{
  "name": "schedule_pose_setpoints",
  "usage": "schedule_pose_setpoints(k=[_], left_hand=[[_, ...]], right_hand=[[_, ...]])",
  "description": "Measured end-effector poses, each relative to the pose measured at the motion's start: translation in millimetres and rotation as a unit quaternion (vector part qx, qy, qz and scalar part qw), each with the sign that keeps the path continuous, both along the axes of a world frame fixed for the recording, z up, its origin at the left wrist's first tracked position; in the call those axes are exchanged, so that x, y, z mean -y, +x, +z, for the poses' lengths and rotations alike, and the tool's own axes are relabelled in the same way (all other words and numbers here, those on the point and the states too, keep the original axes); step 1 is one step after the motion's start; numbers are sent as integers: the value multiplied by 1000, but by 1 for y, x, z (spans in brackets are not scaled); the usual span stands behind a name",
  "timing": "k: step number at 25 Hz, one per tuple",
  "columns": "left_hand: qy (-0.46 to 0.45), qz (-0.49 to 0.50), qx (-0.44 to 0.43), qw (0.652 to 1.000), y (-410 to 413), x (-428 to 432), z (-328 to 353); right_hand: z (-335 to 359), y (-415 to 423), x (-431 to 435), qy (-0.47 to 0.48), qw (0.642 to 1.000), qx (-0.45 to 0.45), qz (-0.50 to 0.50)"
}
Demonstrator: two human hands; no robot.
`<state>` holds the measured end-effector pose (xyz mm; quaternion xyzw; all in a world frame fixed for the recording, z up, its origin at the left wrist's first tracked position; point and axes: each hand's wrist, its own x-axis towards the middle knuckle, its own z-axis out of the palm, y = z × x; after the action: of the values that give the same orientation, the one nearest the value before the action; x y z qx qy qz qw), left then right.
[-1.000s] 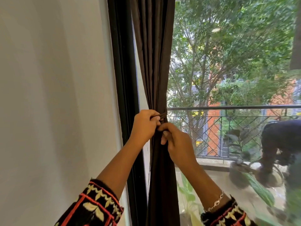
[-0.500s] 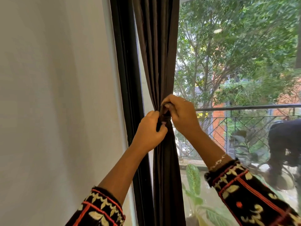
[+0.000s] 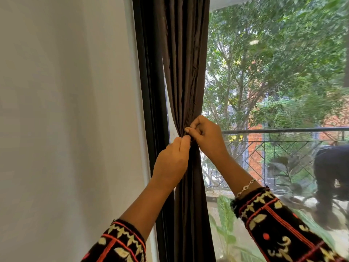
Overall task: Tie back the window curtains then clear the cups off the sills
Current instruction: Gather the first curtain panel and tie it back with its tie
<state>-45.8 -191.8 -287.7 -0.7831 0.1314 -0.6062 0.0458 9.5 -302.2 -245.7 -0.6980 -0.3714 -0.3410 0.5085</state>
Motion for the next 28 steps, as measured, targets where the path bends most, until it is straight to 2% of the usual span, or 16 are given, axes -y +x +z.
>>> schedule_pose_setpoints(k=[2,4,6,7,9,12,14,16,18,21,23,25,28], left_hand=[[21,9,17,1000,-1,0,-1],[-2,10,15,1000,0,1,0],[-45,27,-18,998,-3,2,5],[-69,39,-55,995,-4,3,10],[-114,50,-160,979,-9,5,20],[-179,11,-245,953,-13,4,30],[-209,-19,-298,931,-13,2,33],[-247,-61,-341,905,-12,-2,31],[-290,-130,-355,879,-14,-4,28],[-371,-249,-393,804,-21,-6,22],[-414,-299,-387,768,-21,-9,16],[-452,-337,-342,751,-20,-9,10],[-485,-354,-251,759,-18,-6,4]], right_hand=[[0,-3,1,-6,1000,-21,14],[-5,-10,1,12,1000,-12,-6],[-24,-24,0,109,993,-19,-42],[-37,-33,-2,157,986,-49,-36],[-62,-49,-9,200,964,-170,46],[-73,-47,-15,232,902,-326,162],[-64,-42,-10,245,872,-376,196],[-58,-39,-4,235,857,-403,220],[-58,-38,-1,204,862,-401,235],[-61,-39,0,170,900,-334,223],[-60,-39,0,184,920,-291,187],[-58,-37,3,182,942,-251,126],[-53,-36,8,138,969,-191,70]])
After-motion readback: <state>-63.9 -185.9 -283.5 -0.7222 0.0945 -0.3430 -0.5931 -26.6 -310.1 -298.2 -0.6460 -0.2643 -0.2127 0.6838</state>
